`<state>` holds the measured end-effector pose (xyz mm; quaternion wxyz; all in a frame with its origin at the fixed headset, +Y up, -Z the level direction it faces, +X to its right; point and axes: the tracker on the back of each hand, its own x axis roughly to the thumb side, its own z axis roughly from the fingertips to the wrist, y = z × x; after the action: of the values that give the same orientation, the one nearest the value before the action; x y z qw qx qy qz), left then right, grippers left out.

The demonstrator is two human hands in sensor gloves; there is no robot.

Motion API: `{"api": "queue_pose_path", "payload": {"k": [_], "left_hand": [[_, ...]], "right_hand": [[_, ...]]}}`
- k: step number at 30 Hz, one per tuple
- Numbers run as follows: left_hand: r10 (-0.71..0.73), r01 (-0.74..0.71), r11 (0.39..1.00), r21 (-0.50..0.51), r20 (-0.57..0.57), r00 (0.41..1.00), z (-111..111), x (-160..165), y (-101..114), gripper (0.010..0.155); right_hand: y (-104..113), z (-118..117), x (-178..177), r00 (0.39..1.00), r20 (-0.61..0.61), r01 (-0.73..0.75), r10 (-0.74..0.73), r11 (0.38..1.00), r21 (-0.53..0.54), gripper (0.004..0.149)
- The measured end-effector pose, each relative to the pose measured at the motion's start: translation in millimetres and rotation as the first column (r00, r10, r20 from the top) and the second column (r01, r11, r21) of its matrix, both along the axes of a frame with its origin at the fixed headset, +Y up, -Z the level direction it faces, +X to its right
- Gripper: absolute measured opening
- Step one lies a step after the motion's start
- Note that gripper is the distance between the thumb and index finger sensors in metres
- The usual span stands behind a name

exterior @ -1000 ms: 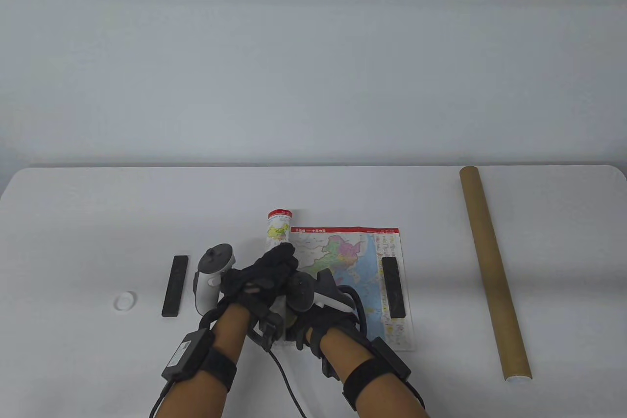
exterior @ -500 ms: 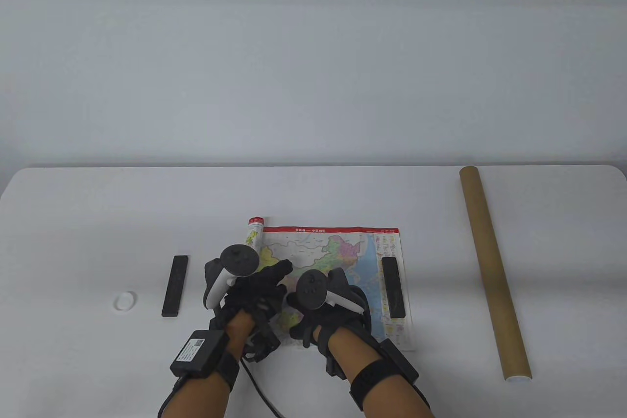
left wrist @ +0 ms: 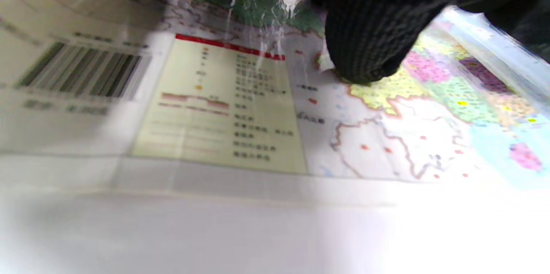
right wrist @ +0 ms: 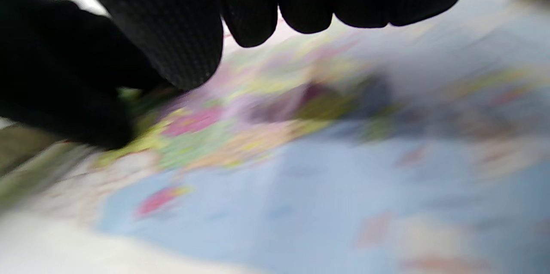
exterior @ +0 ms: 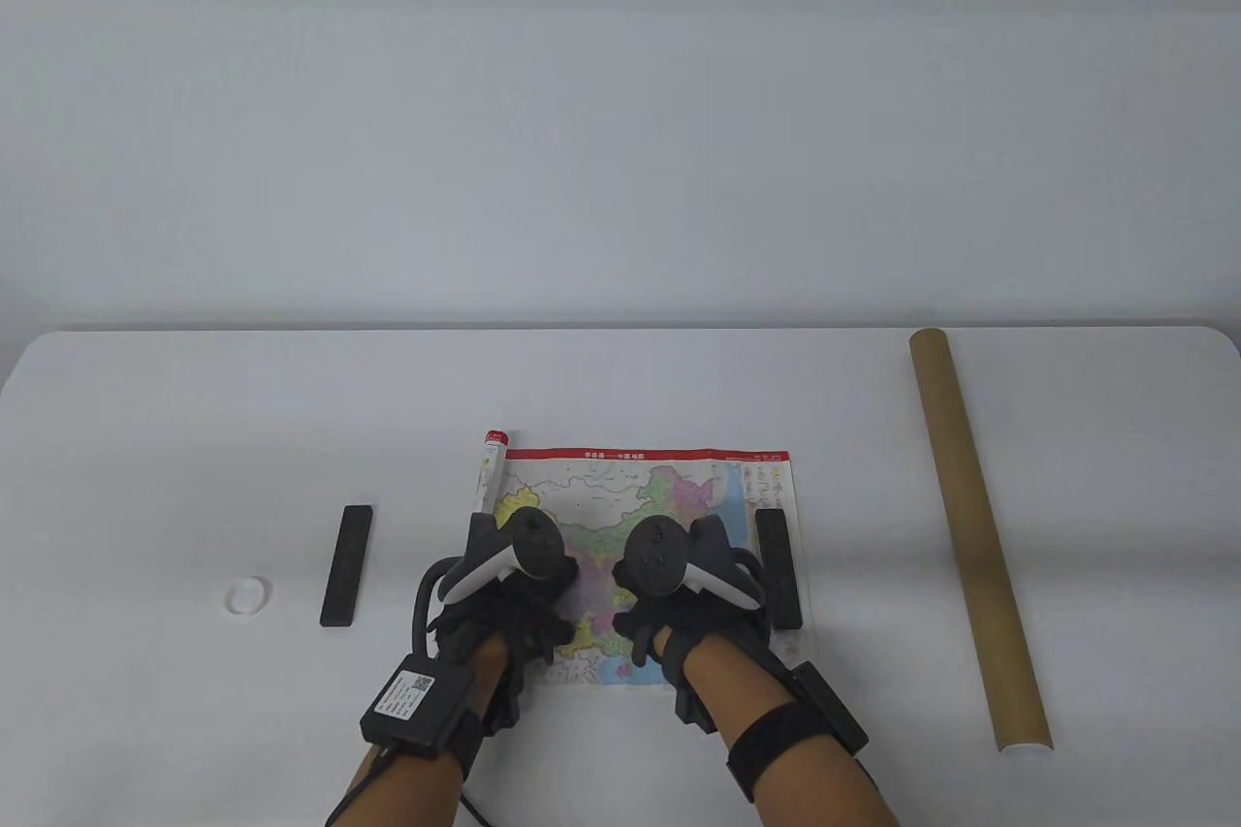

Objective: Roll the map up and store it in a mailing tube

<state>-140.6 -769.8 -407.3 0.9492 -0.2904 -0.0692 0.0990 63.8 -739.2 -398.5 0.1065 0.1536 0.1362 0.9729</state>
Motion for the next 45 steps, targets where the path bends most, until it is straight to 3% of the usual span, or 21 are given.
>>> {"api": "queue_pose_path", "payload": {"k": [3, 7, 11, 12, 15, 22, 29, 36, 45], "left_hand": [[-0.005, 0.005, 1.0, -0.004, 0.004, 1.0, 0.5, 0.5, 0.9, 0.07], [-0.021, 0.021, 1.0, -0.011, 0.018, 1.0, 0.3, 2.1, 1.6, 0.069], [-0.024, 0.025, 1.0, -0.014, 0.022, 0.999, 0.3, 2.4, 1.9, 0.069], [-0.026, 0.026, 1.0, -0.013, 0.024, 0.999, 0.2, 2.5, 2.1, 0.069], [-0.06, 0.061, 0.998, -0.019, 0.037, 0.998, -1.1, 5.6, 2.7, 0.07], [-0.095, 0.099, 0.993, -0.061, 0.066, 0.993, -2.7, 12.0, 3.2, 0.069], [-0.096, 0.101, 0.992, -0.069, 0.073, 0.993, -2.4, 12.4, 2.5, 0.068], [-0.1, 0.106, 0.991, -0.077, 0.077, 0.992, -2.7, 12.7, 2.6, 0.067], [-0.113, 0.119, 0.99, -0.077, 0.082, 0.99, -2.8, 13.1, 3.3, 0.068]], "right_hand": [[4.4, -4.9, 32.3, 0.992, 0.103, -0.076, 0.074, 0.997, 0.019, 0.07], [-8.4, -8.4, 73.9, 0.946, 0.23, -0.228, 0.23, 0.973, -0.035, 0.075], [-25.6, -5.9, 81.4, 0.931, 0.271, -0.227, 0.243, 0.97, -0.09, 0.075], [-26.2, -4.7, 78.5, 0.925, 0.29, -0.247, 0.247, 0.968, -0.037, 0.073], [-26.4, -5.3, 73.4, 0.893, 0.271, -0.373, 0.36, 0.928, -0.005, 0.066], [-17.0, -11.9, 98.6, 0.908, 0.354, -0.234, 0.225, 0.972, -0.017, 0.067], [0.7, -13.2, 157.3, 0.844, 0.497, -0.222, 0.203, 0.975, -0.022, 0.067], [-12.0, -11.0, 192.2, 0.789, 0.573, -0.204, 0.22, 0.975, -0.092, 0.066], [-21.3, -10.1, 192.7, 0.789, 0.564, -0.211, 0.246, 0.969, -0.127, 0.065]]}}
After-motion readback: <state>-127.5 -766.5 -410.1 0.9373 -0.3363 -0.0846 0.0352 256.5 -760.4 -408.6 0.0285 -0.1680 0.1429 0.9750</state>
